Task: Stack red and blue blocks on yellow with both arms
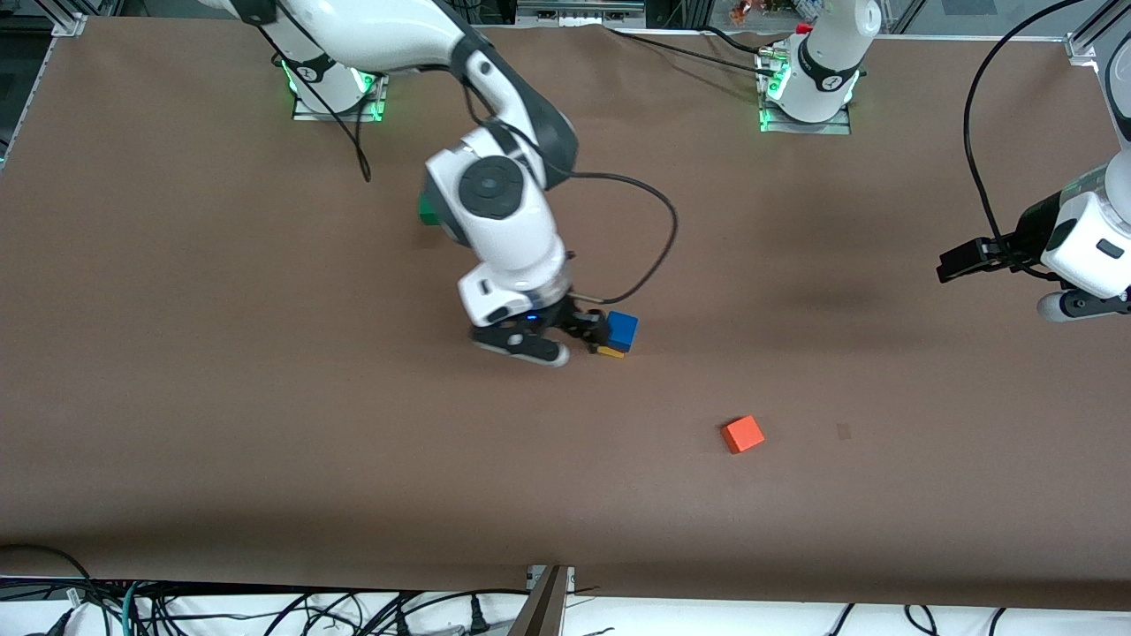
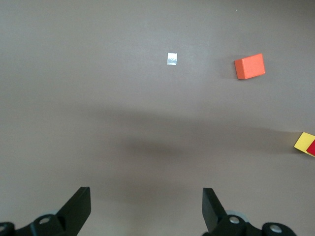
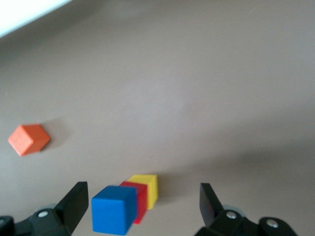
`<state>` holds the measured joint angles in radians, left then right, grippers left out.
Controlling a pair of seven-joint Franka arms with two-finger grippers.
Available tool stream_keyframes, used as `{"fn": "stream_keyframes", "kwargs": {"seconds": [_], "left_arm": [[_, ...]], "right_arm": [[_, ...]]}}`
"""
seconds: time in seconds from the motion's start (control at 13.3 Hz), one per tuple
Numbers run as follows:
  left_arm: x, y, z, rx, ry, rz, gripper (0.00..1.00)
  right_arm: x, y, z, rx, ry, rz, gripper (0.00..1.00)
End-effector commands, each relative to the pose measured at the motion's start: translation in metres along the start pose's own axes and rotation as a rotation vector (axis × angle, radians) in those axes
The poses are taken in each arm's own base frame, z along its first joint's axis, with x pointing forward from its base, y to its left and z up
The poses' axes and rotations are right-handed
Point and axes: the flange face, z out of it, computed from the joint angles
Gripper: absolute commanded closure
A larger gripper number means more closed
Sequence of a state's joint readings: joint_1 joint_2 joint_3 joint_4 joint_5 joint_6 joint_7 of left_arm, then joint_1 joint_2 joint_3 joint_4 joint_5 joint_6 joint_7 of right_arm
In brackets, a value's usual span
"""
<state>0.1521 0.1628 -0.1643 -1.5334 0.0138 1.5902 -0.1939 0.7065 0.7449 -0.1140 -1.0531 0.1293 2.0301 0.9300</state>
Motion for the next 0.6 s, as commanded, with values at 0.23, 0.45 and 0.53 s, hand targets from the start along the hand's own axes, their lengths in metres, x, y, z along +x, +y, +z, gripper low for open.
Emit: {"fn": "stream_keyframes", "kwargs": {"seconds": [0.23,0.45,0.53], "left_arm": [[-0.003,-0.001,-0.003,-0.029,0.006,0.015,0.0],[-0.003,-0.001,-0.003,-0.029,0.006,0.017,0.0],[-0.003,-0.001,-0.003,-0.029,0.006,0.017,0.0]], "right_arm": [[0.077,0.125,-0.135,-0.031,-0.173,-0.063,0.0],[0.083,0.194,-0.176,-0.044,-0.179,-0.113,0.0],[0.087,0.216,-0.181,-0.051,-0.181,-0.12,0.0]]}}
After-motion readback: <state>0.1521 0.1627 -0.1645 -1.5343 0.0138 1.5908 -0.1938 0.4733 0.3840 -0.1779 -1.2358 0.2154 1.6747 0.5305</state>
